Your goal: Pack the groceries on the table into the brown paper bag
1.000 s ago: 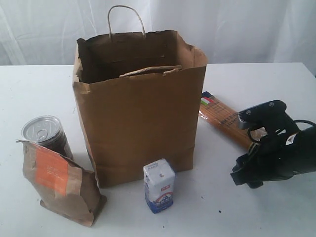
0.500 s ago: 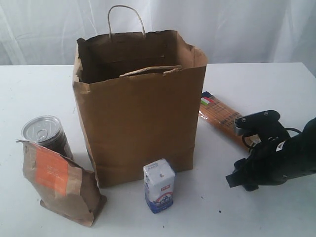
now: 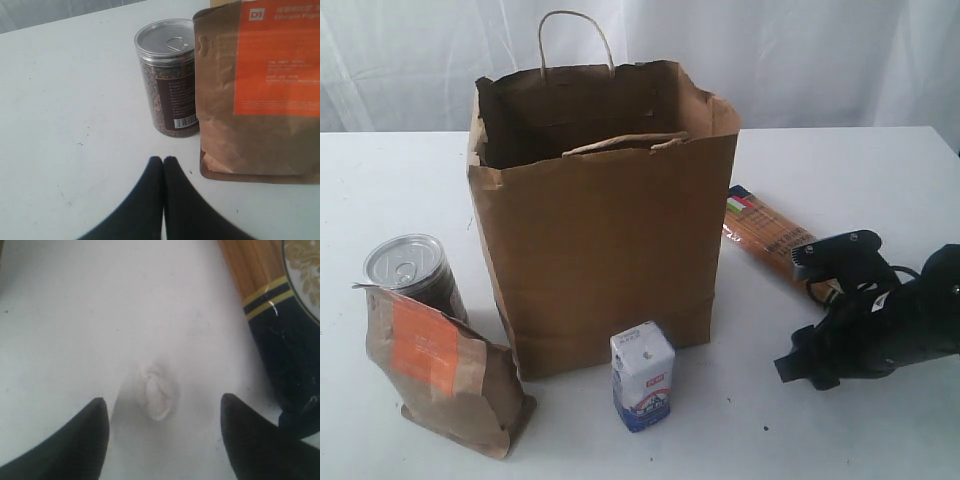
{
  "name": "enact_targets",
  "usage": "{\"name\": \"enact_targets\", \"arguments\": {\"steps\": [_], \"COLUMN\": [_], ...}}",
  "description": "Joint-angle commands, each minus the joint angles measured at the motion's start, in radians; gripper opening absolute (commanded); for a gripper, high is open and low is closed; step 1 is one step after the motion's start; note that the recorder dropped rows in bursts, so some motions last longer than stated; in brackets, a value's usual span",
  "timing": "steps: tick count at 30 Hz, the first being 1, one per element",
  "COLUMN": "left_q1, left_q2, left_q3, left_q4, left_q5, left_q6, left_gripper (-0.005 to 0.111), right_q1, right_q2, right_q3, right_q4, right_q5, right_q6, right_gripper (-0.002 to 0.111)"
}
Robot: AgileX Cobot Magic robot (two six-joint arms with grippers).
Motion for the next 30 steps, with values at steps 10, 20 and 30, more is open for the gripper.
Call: {"name": "enact_targets", "arguments": {"steps": [10,20,30], "left_q1": [0.004,0.004,0.004], "left_q2": [-0.004,-0.004,-0.004], "left_q3": [0.004,0.004,0.004], "left_q4": [-0.003,-0.003,-0.003], "left_q5": [-0.002,-0.002,-0.002], "left_q6": [0.000,0.000,0.000], "left_gripper": [0.000,0.000,0.000], "right_q1": [0.059,0.059,0.059], "right_q2": [0.073,0.077,-0.017], "right_q3": [-0.001,-0.001,-0.001], "right_q4": [0.001,0.001,0.001], "right_q5": [-0.025,0.058,0.105], "right_q6": [0.025,0.102,0.104], "right_gripper": [0.058,0.025,0.001]}}
